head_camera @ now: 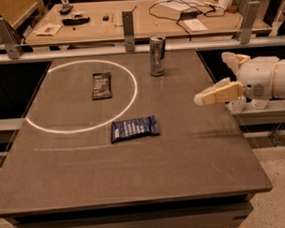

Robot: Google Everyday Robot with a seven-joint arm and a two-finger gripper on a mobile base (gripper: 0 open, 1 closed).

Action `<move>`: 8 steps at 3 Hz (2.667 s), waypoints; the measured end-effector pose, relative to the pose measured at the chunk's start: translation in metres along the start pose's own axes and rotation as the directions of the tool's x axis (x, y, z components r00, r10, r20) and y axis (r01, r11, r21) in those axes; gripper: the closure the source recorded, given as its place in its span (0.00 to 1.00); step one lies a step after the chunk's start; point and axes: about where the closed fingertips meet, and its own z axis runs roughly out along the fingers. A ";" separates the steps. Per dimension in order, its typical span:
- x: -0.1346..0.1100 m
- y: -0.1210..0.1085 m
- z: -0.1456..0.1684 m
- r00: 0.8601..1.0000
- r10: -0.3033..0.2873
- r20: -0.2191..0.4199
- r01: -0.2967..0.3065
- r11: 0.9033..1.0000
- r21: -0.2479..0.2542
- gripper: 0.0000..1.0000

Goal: Move redbull can near rxbar chocolate

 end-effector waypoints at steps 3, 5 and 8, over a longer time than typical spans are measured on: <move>0.010 -0.077 0.077 0.999 0.002 0.052 -0.001 1.000 -0.009 0.00; 0.014 -0.081 0.101 1.000 -0.007 0.000 0.007 1.000 0.008 0.00; -0.013 -0.086 0.166 0.998 0.052 0.027 -0.054 0.997 0.049 0.00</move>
Offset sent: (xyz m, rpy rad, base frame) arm 0.1298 -0.0040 -0.0164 0.0415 -0.0459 0.0148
